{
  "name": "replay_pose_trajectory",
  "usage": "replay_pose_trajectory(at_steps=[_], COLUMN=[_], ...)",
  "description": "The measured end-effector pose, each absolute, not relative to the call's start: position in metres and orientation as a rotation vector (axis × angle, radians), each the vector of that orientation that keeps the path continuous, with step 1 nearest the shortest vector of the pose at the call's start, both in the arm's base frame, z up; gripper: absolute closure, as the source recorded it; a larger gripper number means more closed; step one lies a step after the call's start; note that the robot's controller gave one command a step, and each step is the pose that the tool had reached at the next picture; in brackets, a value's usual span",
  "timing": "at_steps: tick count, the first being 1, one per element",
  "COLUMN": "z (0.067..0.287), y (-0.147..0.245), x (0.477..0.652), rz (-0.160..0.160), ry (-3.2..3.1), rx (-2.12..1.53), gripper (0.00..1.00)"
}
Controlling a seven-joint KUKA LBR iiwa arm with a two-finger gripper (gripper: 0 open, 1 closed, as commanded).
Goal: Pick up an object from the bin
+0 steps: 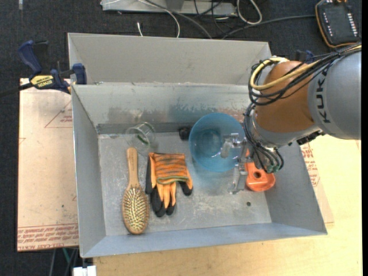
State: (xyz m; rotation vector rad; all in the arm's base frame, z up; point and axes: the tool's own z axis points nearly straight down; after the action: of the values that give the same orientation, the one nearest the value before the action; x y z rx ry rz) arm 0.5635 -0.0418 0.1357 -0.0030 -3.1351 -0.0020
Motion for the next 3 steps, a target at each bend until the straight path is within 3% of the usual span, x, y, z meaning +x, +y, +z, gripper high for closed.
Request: replay_pose_trajectory(at_steps=[1,2,3], z=[0.141,0.071,0.071], y=[-0.041,-0.031,-0.025], x=[0.565,0.604,0.612], rz=[-0.001,-0.003,-0.001], ry=[-3.143,-3.143,-3.152], rx=[0.000,-0.041,-0.042], gripper=[0.00,0.00,0.00])
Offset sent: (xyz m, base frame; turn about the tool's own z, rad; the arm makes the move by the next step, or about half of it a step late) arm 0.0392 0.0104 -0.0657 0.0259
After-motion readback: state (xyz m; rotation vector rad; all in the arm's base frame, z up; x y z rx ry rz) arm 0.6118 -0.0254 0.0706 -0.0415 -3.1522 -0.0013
